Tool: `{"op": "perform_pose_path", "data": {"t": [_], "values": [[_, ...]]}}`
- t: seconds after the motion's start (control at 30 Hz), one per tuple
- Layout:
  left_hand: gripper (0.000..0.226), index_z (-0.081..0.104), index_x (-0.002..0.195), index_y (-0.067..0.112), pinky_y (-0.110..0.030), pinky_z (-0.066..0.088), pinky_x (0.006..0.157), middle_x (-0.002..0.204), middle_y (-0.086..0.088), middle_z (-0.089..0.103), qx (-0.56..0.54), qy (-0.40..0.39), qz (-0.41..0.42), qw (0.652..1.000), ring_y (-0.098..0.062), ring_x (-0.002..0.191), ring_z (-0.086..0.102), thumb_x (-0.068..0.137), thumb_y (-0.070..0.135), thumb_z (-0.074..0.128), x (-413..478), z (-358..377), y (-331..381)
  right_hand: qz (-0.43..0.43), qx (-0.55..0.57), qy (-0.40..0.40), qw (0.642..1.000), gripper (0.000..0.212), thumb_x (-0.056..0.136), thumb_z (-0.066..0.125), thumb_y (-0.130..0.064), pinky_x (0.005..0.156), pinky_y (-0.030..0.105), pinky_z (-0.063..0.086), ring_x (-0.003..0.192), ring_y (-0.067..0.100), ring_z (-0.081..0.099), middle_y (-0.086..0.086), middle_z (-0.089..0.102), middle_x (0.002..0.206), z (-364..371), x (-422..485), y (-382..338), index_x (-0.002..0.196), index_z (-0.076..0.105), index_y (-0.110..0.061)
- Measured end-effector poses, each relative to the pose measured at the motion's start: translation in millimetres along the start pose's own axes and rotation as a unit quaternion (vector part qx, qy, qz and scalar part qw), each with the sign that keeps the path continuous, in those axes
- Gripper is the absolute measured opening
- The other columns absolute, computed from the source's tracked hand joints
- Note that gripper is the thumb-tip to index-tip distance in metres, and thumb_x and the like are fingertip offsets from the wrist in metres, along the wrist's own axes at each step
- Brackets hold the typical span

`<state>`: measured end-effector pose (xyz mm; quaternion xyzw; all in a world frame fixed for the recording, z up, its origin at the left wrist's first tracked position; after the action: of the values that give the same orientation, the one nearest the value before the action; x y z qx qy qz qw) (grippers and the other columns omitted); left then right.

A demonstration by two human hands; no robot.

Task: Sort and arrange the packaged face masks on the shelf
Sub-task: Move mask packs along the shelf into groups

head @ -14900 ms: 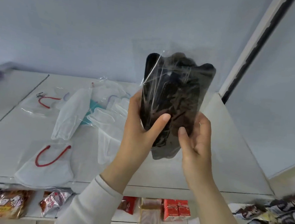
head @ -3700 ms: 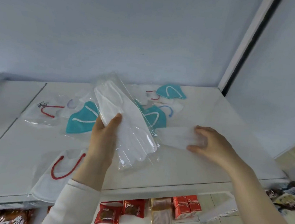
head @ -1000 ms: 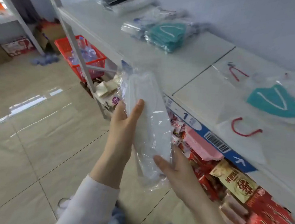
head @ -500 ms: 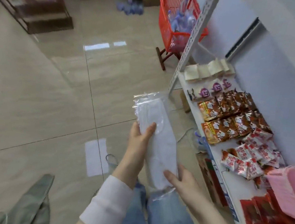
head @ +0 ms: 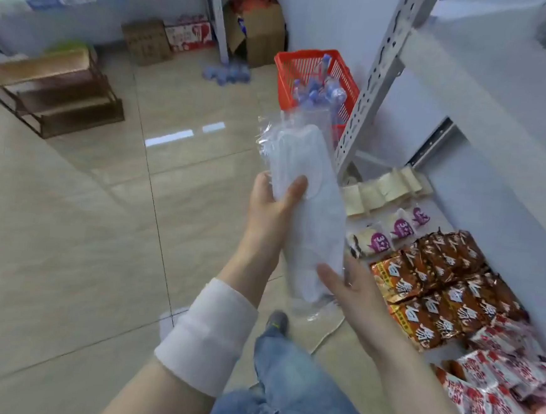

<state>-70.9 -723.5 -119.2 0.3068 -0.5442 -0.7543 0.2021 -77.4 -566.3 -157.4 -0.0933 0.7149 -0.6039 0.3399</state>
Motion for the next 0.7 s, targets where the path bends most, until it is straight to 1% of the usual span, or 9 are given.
{"op": "perform_pose_path", "data": {"t": [0.07,0.13,0.23,0.3,0.37,0.47,0.53,0.6,0.7], "values": [[0.04,0.051,0.116,-0.002,-0.027,0.054,0.072,0.103,-0.012,0.064,0.003,-0.028,0.035,0.999,-0.019,0.089,0.063,0.086,0.02,0.066,30,33,34,-0.037,-0.004,0.025,0.999,0.023,0.084,0.058,-0.03,0.078,0.024,0.053,0.094,0.012,0.067,-0.004,0.072,0.1,-21,26,-37,0.104,0.062,-0.021],[0.033,0.053,0.113,-0.002,-0.026,0.053,0.07,0.098,-0.009,0.065,0.004,-0.07,0.072,0.995,-0.016,0.085,0.063,0.087,0.016,0.065,53,67,63,-0.07,-0.005,0.054,0.996,0.025,0.08,0.057,-0.034,0.074,0.017,0.051,0.091,0.006,0.067,-0.011,0.072,0.098,-42,44,-71,0.103,0.062,-0.024],[0.024,0.058,0.106,0.006,-0.028,0.054,0.071,0.092,-0.004,0.067,0.008,-0.144,0.11,0.983,-0.013,0.082,0.065,0.085,0.018,0.064,72,124,96,-0.105,0.006,0.107,0.989,0.026,0.082,0.059,-0.038,0.072,0.011,0.048,0.091,-0.002,0.065,-0.02,0.07,0.1,-77,52,-108,0.107,0.059,-0.029],[0.028,0.06,0.108,0.01,-0.033,0.055,0.078,0.099,-0.006,0.07,0.012,-0.198,0.125,0.972,-0.019,0.091,0.067,0.083,0.023,0.062,81,164,109,-0.124,0.002,0.152,0.981,0.03,0.082,0.058,-0.041,0.077,0.011,0.048,0.094,-0.004,0.064,-0.023,0.068,0.104,-104,52,-128,0.11,0.058,-0.032],[0.031,0.058,0.115,0.012,-0.031,0.056,0.077,0.107,-0.008,0.069,0.02,-0.249,0.125,0.96,-0.021,0.096,0.067,0.087,0.025,0.064,87,204,117,-0.141,0.0,0.209,0.968,0.028,0.077,0.056,-0.041,0.074,0.008,0.048,0.091,-0.007,0.063,-0.029,0.067,0.098,-131,48,-145,0.104,0.058,-0.036],[0.028,0.056,0.114,0.009,-0.017,0.051,0.064,0.098,-0.004,0.069,0.032,-0.324,0.118,0.938,-0.007,0.084,0.068,0.091,0.024,0.057,93,262,122,-0.148,0.006,0.277,0.949,0.026,0.076,0.054,-0.043,0.074,0.012,0.05,0.087,-0.005,0.065,-0.028,0.067,0.097,-166,47,-160,0.1,0.06,-0.035],[0.029,0.057,0.111,0.012,-0.015,0.05,0.065,0.094,0.003,0.068,0.06,-0.377,0.119,0.917,-0.002,0.082,0.067,0.09,0.031,0.06,96,300,116,-0.142,0.019,0.331,0.933,0.031,0.076,0.054,-0.048,0.079,0.016,0.051,0.09,-0.006,0.064,-0.029,0.066,0.099,-189,50,-167,0.103,0.059,-0.035],[0.035,0.058,0.108,0.017,-0.021,0.053,0.071,0.097,0.002,0.069,0.108,-0.439,0.117,0.884,-0.008,0.088,0.067,0.081,0.037,0.062,97,336,103,-0.13,0.045,0.388,0.911,0.029,0.075,0.055,-0.051,0.078,0.018,0.052,0.088,-0.004,0.065,-0.029,0.066,0.096,-214,54,-171,0.1,0.058,-0.038],[0.027,0.06,0.104,0.014,-0.026,0.052,0.069,0.094,-0.001,0.07,0.153,-0.487,0.098,0.854,-0.016,0.086,0.067,0.082,0.028,0.065,106,378,83,-0.103,0.077,0.457,0.88,0.016,0.079,0.057,-0.047,0.068,0.023,0.052,0.078,0.01,0.07,-0.023,0.07,0.089,-248,65,-177,0.094,0.057,-0.042]]}}
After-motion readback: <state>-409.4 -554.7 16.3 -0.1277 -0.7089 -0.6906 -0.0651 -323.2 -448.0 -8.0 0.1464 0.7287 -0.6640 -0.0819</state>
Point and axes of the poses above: each hand's wrist, its own x-axis towards the middle knuckle, its own z-axis out of the palm, y = z × x, the point moved 8 cm from there along x, towards the middle knuckle
